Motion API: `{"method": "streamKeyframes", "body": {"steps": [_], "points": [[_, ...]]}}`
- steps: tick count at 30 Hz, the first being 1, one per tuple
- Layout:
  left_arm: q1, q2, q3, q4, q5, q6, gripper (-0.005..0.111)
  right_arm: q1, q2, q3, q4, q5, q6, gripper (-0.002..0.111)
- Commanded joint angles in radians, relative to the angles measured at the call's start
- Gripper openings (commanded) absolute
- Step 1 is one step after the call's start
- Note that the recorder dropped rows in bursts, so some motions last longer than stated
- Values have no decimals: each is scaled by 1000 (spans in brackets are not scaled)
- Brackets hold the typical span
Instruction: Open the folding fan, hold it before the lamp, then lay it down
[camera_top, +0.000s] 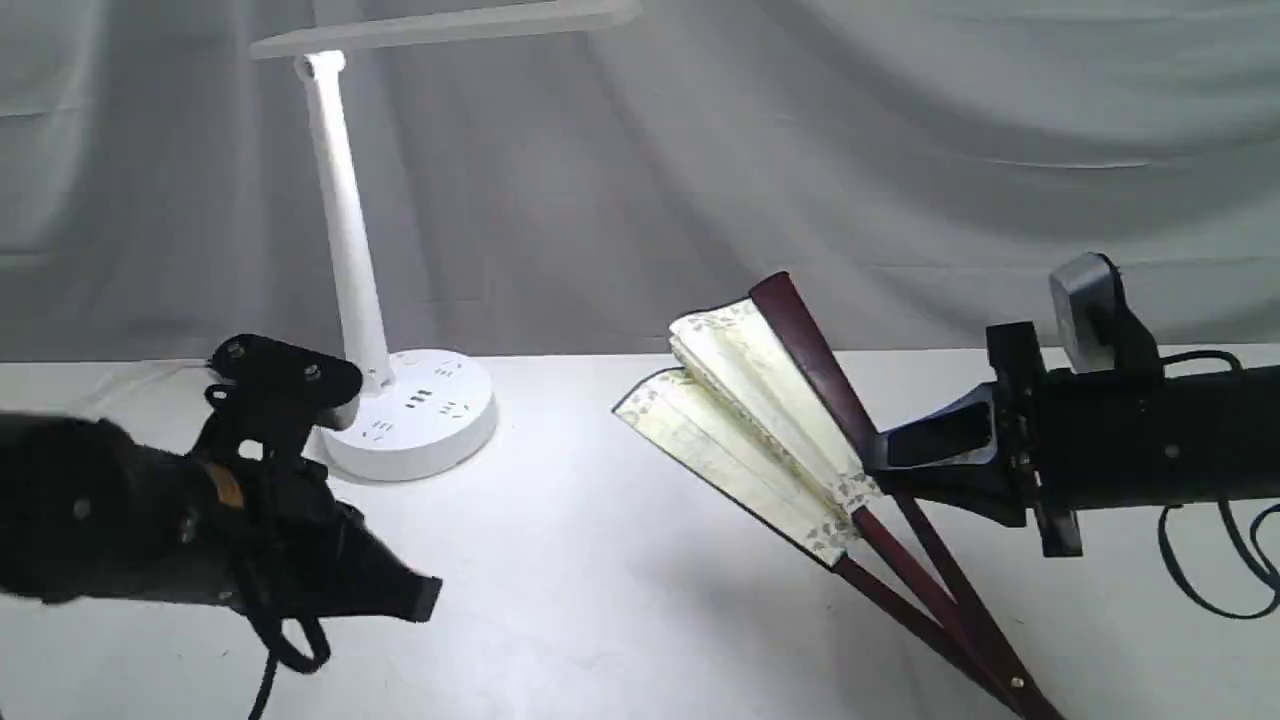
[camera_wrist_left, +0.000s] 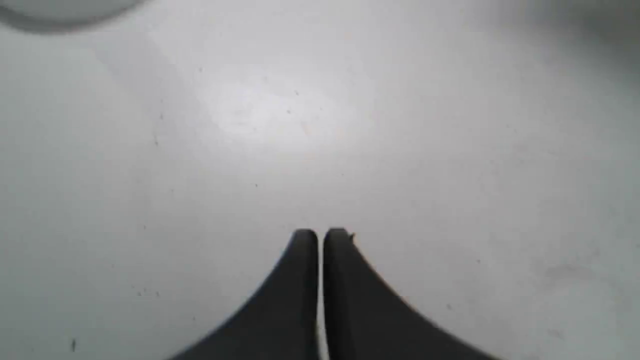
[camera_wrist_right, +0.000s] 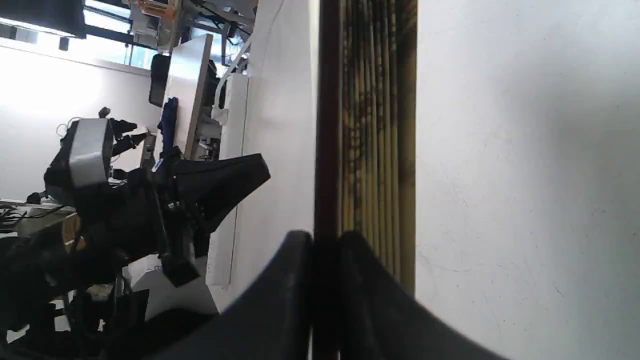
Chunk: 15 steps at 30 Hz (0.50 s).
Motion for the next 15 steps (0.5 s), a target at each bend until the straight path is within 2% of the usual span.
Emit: {"method": "streamKeyframes", "body": {"steps": [1, 4, 7, 11, 15], "points": [[-4, -3, 105, -12, -318, 27, 0, 1, -13, 3, 7, 16, -14, 0], [-4, -3, 189, 35, -563, 19, 0, 1, -13, 3, 7, 16, -14, 0], [-4, -3, 247, 181, -752, -87, 0, 1, -13, 3, 7, 16, -16, 0], [-4, -3, 263, 342, -859, -293, 0, 1, -13, 3, 5, 16, -16, 0], [-4, -3, 263, 377, -872, -456, 0, 1, -13, 3, -19, 16, -16, 0]]}}
